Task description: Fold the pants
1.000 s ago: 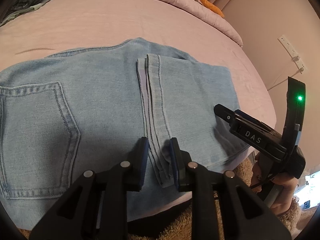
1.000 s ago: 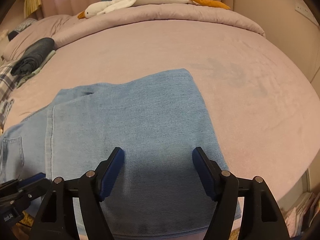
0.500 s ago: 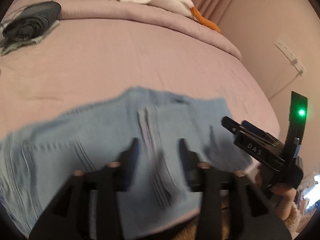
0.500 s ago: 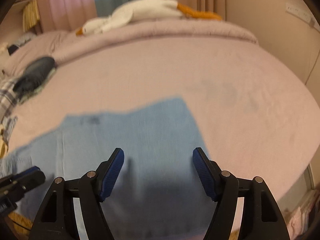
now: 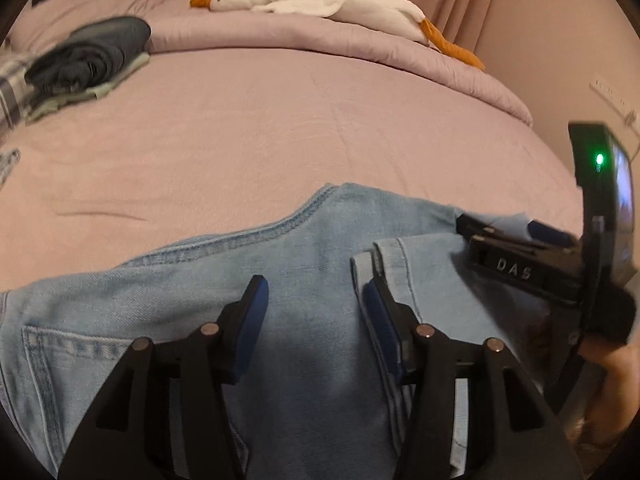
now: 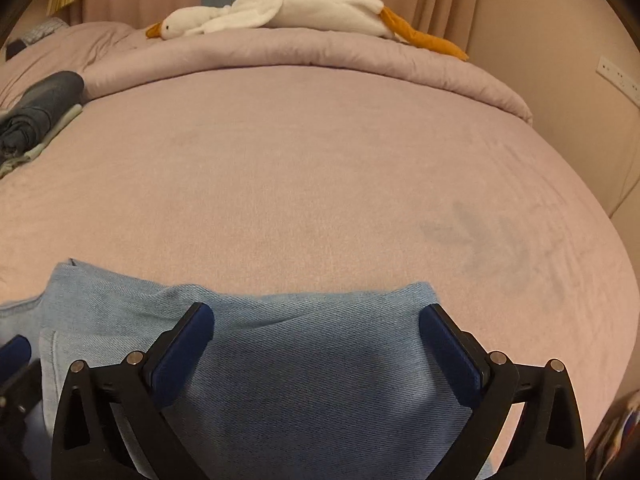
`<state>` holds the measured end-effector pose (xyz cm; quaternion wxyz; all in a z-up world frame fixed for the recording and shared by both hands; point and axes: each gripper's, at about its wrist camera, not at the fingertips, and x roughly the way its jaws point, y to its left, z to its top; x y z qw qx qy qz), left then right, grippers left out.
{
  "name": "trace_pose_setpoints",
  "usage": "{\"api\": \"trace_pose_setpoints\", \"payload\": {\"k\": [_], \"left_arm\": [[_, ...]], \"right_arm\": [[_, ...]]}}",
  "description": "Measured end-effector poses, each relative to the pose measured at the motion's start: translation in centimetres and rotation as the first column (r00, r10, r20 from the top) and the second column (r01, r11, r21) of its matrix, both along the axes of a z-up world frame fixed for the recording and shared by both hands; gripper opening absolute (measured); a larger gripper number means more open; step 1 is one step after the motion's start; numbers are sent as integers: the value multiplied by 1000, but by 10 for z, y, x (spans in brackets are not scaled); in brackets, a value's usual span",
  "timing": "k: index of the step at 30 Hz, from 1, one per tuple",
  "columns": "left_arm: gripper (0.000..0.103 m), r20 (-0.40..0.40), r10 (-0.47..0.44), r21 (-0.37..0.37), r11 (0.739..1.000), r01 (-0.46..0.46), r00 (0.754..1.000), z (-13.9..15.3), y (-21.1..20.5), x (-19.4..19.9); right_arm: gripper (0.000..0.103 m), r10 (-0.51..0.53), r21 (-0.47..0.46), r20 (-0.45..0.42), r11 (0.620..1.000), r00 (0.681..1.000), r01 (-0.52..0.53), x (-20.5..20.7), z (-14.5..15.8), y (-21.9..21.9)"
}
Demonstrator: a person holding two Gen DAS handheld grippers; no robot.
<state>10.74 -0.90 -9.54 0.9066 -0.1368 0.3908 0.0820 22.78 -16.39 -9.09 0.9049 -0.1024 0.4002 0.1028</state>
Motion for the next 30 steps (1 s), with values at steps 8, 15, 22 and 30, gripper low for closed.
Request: {"api": "trace_pose_setpoints", "payload": {"k": [8,15,22,30], "left_arm": [[52,13,15,-76,997,-14,1000,-1,18,2],[52,9,25,-78,997,-24,1000,0,11,-1],[51,27,13,-152,988,-8,1000,0,20,-5],[51,23,12,-116,993,-10,1000,1,14,-4]], "right_arm": [[102,5,14,-3,1000,1000,-5,4,1,-2],[102,5,15,-2,1000,1000,-5,3,1,-2],[102,4,14,-2,1000,1000,-4,3,1,-2],[102,4,15,-2,1000,1000,-4,3,2,-1]]}}
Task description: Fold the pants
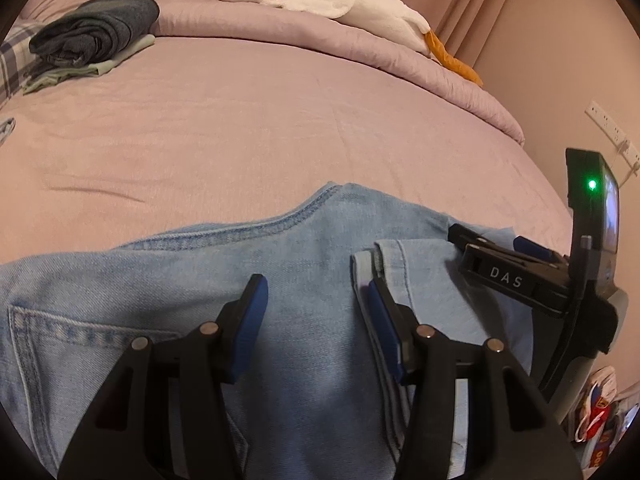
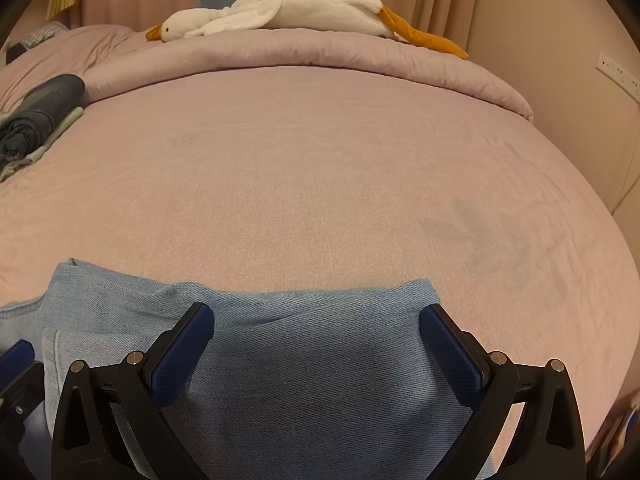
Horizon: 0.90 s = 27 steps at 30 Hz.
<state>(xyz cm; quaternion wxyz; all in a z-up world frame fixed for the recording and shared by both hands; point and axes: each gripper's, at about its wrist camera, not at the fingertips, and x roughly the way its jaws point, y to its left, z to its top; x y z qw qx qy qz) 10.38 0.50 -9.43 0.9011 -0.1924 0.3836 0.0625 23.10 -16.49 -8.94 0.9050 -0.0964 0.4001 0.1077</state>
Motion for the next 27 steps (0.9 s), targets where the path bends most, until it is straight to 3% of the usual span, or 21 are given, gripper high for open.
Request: {"api": "trace_pose_setpoints", "payload": {"k": [27], "left_arm": [[52,10,1,-38,999,-1,1000,-2,6,-2]], "right_arm": [[102,-1,0,1,1000,1000,1,1,0,1]]}}
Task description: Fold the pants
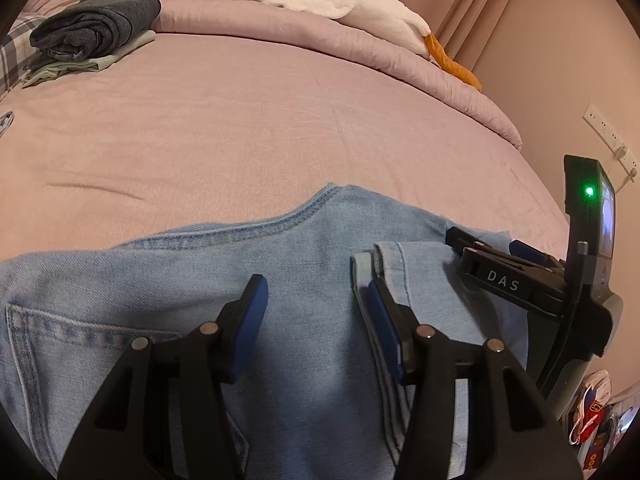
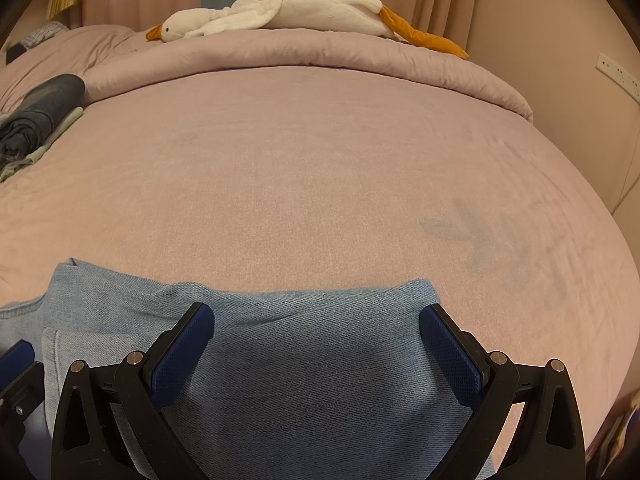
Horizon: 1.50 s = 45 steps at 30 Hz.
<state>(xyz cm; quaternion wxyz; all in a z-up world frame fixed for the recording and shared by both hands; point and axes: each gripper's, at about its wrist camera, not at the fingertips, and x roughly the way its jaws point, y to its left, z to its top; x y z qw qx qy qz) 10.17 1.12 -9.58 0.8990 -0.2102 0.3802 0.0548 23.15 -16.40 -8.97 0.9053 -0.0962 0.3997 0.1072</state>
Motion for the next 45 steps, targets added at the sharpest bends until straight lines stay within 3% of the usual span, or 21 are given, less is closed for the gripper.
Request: {"api": "trace_pose_setpoints", "payload": {"k": [8,17,24,26,30,32,35,38,41,45], "left_arm": [[52,10,10,-57,998,-10,1000,0,5,-2],[52,-4,12,-63,998,-12,1000,4,4,-4],[52,-86,32,19,999,-31,996,20,-3,-12],[51,-89,48,45,998,-44,995,29,1,-21],[52,-44,88,16,996,-88,995,54,24,-54],[66,-40,138,19,990,-137,990,63,43,-74],[72,-65,241,59,970,-237,968,66,65,-97],[74,-78,322,101,944,-314,943,69,85,-116],[80,-89,362,126,928,-350,928,66,96,-130],[88,-120,394,101,918,-383,911,53,113,-141]], "right_arm": [[102,0,0,0,1000,1000,0,0,0,0],[102,-1,-2,2,1000,1000,1,0,0,1],[102,-8,-27,-26,1000,1000,7,2,3,7],[102,-13,6,-45,1000,999,13,-5,9,1],[102,50,113,-51,993,997,-44,-34,33,-13],[102,86,115,-25,990,996,-83,-51,43,-12],[99,155,133,-47,980,987,-147,-70,43,-6],[76,187,164,-103,972,977,-169,-76,31,1],[76,190,153,-140,974,972,-169,-78,19,7],[76,182,150,-150,976,972,-160,-77,16,10]]}}
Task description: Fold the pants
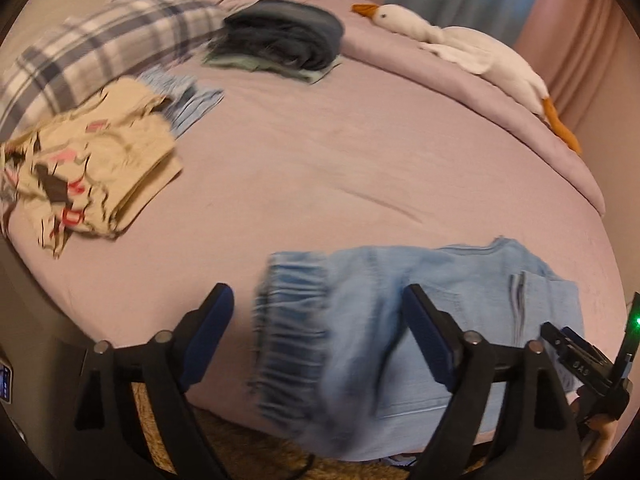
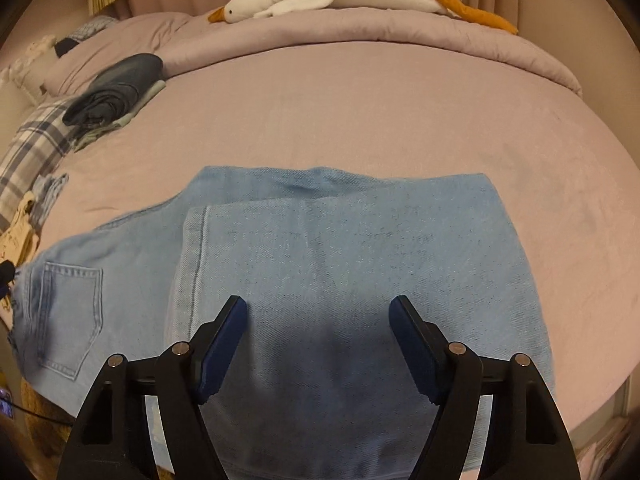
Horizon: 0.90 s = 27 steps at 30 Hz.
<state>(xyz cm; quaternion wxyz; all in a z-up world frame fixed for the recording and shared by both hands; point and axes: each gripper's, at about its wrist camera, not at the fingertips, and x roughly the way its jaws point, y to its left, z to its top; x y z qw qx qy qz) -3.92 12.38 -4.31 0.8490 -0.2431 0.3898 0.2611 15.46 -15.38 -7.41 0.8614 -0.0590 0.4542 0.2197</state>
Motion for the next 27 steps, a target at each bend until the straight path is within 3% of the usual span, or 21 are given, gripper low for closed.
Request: {"api": "trace_pose_setpoints", "payload": {"k": [2,5,7,10,14,19,23,27], "left_arm": [[89,-7,-6,-46,999,5,1000,-11,6,-2],[90,22,-59,-186,981,62,998,-33,13,-2],[90,-8,-65,-237,970,61,998,-46,12,1],[92,7,-105,-187,977,105,994,-49,1,5],[78,-4,-112,-120,987,111,994,-53,-9,10],[65,2,-76,-143,987,75,997,-48,-10,9],[40,27,-36,-125,991,39,999,-26,-17,2],[37,79,-98,-76,992,104,992,4,-29,7]], "right_arm": [[76,-6,5,-8,1000,1000,6,-1,0,0],[76,-12,3,-9,1000,1000,12,-5,-1,0],[76,-15,1,-9,1000,1000,15,-8,-1,0],[76,-15,5,-15,1000,1000,15,-13,-1,-1],[76,-27,20,-20,999,999,28,-13,-2,-2],[76,-28,32,-22,999,999,29,-15,-2,-2],[76,-24,45,-27,999,999,25,-16,-1,-6],[76,-44,55,-33,997,999,45,-15,3,-11]]}}
